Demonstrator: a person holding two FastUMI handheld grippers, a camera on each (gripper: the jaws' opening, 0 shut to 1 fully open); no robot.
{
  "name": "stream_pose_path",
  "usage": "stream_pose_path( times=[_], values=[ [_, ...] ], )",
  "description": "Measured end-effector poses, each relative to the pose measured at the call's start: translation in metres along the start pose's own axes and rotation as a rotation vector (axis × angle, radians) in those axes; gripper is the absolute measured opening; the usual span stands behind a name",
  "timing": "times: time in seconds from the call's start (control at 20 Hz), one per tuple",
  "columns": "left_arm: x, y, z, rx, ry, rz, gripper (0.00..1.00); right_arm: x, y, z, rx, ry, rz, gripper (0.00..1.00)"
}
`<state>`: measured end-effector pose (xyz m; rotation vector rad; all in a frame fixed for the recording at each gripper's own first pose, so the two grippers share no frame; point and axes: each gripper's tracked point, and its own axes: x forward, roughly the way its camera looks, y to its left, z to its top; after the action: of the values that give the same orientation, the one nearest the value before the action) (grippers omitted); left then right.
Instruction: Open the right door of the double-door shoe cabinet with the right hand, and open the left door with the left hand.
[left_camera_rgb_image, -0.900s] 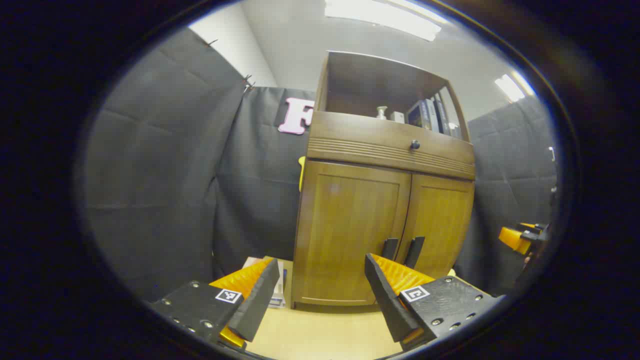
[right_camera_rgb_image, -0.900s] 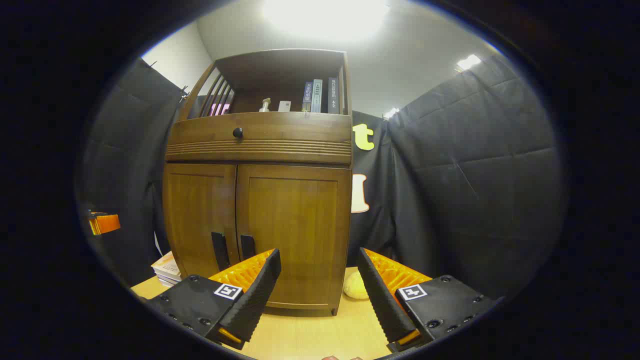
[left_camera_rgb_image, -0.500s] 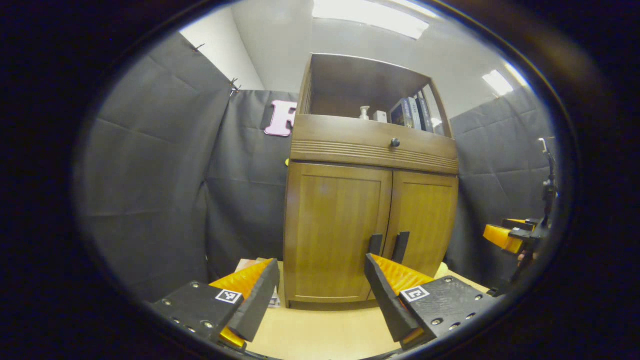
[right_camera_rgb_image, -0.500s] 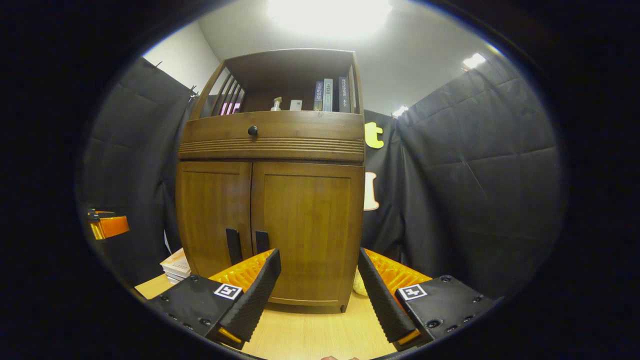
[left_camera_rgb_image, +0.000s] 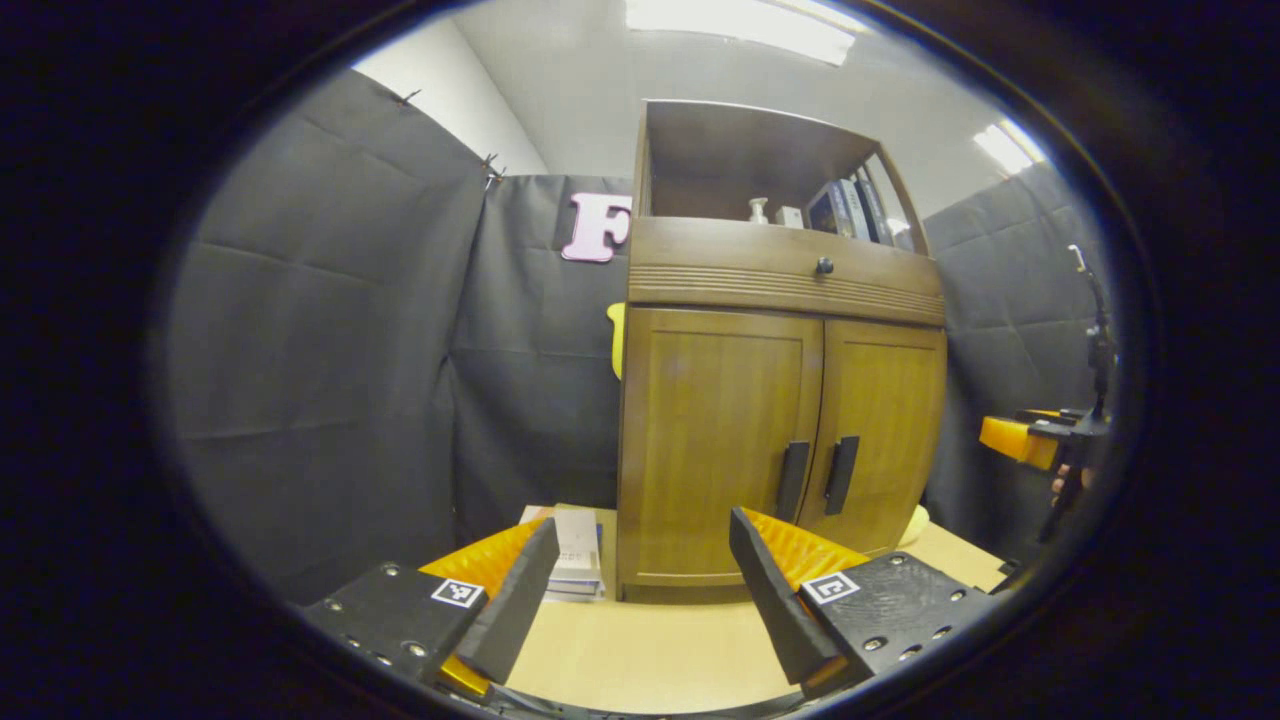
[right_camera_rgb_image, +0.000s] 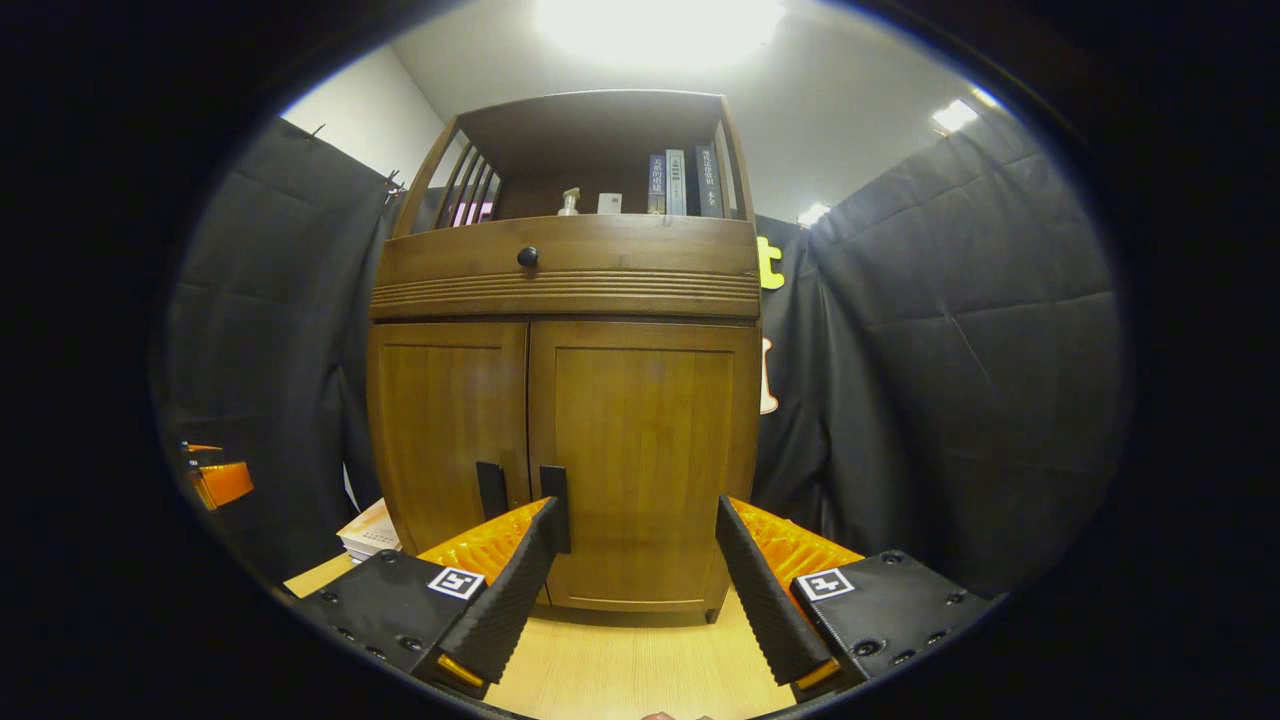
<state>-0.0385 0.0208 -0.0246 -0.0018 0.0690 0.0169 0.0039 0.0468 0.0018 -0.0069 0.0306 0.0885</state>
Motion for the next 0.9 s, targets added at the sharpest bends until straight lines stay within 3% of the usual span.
stream_pose_path(
  times=[0.15, 0.55, 0.9],
  values=[
    [0.005, -0.003, 0.009, -0.041, -0.014, -0.009, 1.00, 0.007, 0.004, 0.000, 0.009, 0.012, 0.002, 0.98],
    [0.003, 0.000, -0.019, 0.002, 0.019, 0.038, 0.99, 0.057, 0.025, 0.008, 0.048, 0.007, 0.036, 0.97],
    [0.002, 0.016, -0.018, -0.002, 0.014, 0.107, 1.00, 0.112, 0.063, 0.005, 0.044, 0.025, 0.101, 0.97]
  ],
)
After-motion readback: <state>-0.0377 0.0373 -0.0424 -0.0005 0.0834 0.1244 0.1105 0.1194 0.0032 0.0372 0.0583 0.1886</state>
